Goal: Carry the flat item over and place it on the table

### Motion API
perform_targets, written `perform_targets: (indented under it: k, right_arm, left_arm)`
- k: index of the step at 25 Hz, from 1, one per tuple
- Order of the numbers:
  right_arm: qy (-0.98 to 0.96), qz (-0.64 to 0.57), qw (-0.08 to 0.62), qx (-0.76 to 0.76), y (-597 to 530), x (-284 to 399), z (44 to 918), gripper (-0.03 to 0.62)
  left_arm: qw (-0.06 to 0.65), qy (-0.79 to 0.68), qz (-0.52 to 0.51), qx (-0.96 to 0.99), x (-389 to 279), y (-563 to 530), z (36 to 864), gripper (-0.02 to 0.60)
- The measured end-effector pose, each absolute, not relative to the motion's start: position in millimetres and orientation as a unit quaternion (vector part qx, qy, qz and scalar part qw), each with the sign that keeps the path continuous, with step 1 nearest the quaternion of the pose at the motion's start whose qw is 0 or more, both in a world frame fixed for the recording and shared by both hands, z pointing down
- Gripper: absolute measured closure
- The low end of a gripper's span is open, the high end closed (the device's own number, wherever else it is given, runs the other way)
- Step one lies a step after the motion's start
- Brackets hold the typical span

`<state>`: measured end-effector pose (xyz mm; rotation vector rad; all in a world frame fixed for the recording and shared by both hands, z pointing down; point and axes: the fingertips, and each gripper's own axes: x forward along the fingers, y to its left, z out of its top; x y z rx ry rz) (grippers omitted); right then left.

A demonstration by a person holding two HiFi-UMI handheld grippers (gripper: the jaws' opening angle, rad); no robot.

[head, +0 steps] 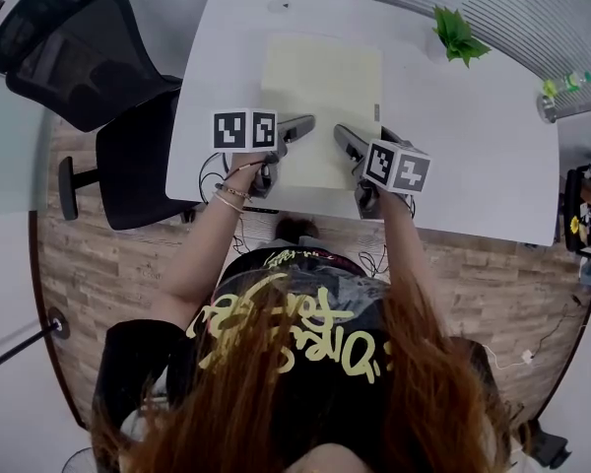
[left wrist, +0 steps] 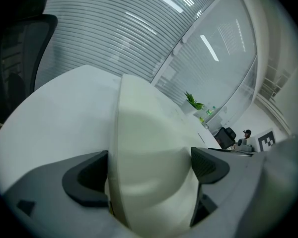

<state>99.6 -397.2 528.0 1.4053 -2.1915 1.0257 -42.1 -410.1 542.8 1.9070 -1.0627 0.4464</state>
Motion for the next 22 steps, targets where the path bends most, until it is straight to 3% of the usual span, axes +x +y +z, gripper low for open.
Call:
perform_targets:
  k: [22]
  right_arm:
    - [-0.782, 0.322, 0.162, 0.509, -397.2, 101.6, 525.2, 0.163]
  left_arm:
    - [0.462, -0.415, 0.177, 0.764, -41.3, -412.0, 545.9, 0.06]
